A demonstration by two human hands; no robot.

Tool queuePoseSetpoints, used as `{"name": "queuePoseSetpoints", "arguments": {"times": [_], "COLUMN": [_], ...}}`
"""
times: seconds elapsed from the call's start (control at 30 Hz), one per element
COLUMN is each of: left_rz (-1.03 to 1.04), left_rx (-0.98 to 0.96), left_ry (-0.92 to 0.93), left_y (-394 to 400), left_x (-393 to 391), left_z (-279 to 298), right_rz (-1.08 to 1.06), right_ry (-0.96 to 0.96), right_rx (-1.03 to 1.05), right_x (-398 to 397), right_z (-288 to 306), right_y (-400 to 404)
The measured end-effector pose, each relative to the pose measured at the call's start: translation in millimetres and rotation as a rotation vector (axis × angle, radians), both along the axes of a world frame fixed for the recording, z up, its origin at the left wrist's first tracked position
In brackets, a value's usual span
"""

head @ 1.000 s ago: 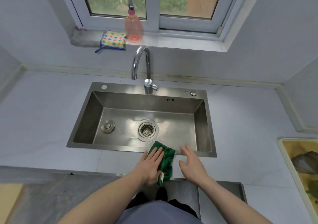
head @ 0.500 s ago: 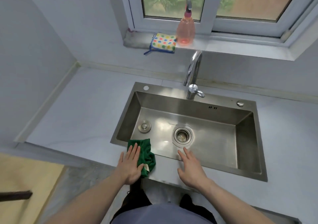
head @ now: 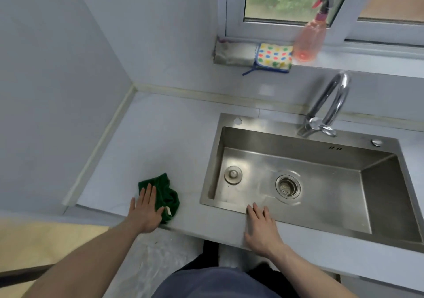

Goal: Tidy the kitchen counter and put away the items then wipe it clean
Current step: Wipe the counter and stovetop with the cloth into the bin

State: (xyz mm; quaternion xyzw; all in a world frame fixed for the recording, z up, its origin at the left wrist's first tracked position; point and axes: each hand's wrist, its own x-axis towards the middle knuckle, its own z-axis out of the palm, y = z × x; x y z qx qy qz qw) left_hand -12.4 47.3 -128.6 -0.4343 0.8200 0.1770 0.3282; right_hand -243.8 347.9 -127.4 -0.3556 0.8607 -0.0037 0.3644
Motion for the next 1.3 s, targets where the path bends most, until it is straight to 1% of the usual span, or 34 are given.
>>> {"name": "queuePoseSetpoints", "arguments": {"times": [0.2, 0.3, 0.33, 0.43, 0.47, 0.57, 0.7, 0.77, 0.83, 0.97, 1.07, 1.2, 1.3], "left_rz": [0.102, 0.143, 0.121, -0.046, -0.062, -0.127, -0.091, -0.037, 0.013, 0.068, 0.143, 0.182, 0.204], "left_rx": [0.008, 0.084, 0.110, 0.138, 0.167, 0.126, 0.167, 0.164, 0.119, 0.070, 0.065, 0.065, 0.067], "left_ry": [0.043, 0.034, 0.034, 0.022, 0.018, 0.007, 0.029, 0.028, 0.004, -0.118, -0.151, -0.101, -0.074], "left_y": [6, 10, 15, 38, 45, 60, 54, 38, 8, -64, -114, -168, -177], "left_x": [-25, -34, -34, -37, -38, -37, -38, -35, -28, 3, 39, 67, 65], "left_z": [-4, 3, 4, 10, 13, 11, -1, -6, -2, 16, 15, 8, -5], "right_rz": [0.072, 0.081, 0.072, 0.078, 0.075, 0.070, 0.088, 0.104, 0.113, 0.129, 0.140, 0.188, 0.190], "right_ry": [0.002, -0.026, -0.032, 0.009, -0.002, 0.002, 0.023, 0.020, 0.021, 0.027, 0.025, 0.055, 0.083], "right_rx": [0.028, 0.103, 0.126, 0.154, 0.158, 0.165, 0.203, 0.241, 0.247, 0.167, 0.103, 0.025, 0.012], "right_x": [-6, 0, 4, 6, 6, 9, 10, 4, -2, 0, 18, 38, 43], "right_z": [8, 10, 9, 7, 7, 7, 7, 9, 13, 18, 18, 20, 18], "right_y": [-7, -8, -7, -10, -12, -14, -16, -20, -31, -63, -98, -151, -176]}}
